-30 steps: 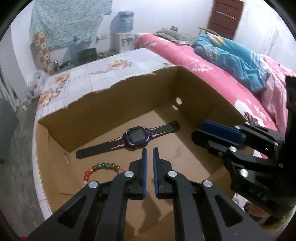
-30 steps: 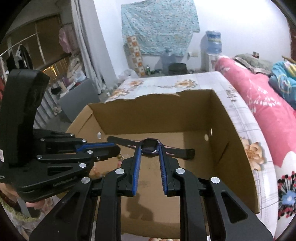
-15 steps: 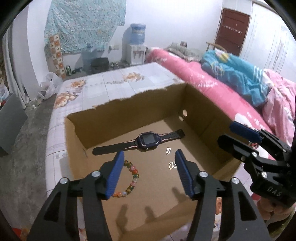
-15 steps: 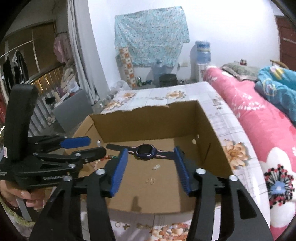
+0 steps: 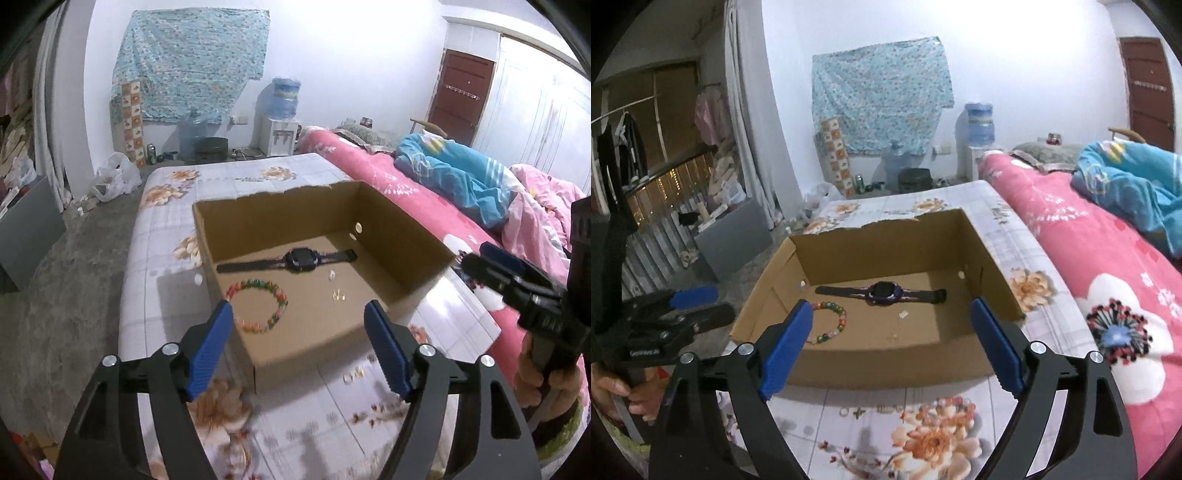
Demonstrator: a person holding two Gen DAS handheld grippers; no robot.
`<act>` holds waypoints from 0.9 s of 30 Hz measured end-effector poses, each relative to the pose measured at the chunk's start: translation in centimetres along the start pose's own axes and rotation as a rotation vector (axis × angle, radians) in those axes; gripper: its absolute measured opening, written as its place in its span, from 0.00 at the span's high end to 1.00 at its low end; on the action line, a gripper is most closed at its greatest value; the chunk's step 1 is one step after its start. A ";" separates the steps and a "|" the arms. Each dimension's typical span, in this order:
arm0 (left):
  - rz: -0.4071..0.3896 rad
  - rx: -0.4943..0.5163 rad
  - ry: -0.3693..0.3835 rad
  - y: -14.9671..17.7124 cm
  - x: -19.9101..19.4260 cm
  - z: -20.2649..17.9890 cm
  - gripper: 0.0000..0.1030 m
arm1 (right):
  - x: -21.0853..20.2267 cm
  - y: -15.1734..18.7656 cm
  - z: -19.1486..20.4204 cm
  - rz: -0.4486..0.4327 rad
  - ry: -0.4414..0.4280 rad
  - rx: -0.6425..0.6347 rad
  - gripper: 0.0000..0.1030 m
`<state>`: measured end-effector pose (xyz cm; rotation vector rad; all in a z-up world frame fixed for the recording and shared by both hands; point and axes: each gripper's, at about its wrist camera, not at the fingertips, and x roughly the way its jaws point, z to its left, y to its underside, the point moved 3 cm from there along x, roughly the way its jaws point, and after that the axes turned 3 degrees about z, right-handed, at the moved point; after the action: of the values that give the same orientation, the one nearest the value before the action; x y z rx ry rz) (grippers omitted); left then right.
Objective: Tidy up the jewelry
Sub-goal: 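Move both tools back toward the remaining gold charms beside the box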
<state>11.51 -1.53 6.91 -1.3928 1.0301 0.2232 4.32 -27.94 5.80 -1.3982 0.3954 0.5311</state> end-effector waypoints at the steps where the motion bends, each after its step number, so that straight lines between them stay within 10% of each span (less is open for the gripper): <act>1: 0.004 0.002 0.001 0.6 -0.2 -0.1 0.27 | -0.5 0.4 -0.1 -0.002 0.002 -0.001 0.16; 15: 0.229 -0.039 -0.025 10.2 3.8 -2.2 0.18 | -1.9 8.6 -5.0 0.168 0.097 0.097 0.13; 27: 0.349 -0.060 -0.125 11.2 8.8 -1.6 0.18 | 1.1 11.4 -5.0 0.298 0.077 0.169 0.13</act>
<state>8.16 -4.06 -6.81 -1.2281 1.1648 0.5950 -1.06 -31.77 -4.86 -1.2056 0.7018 0.6714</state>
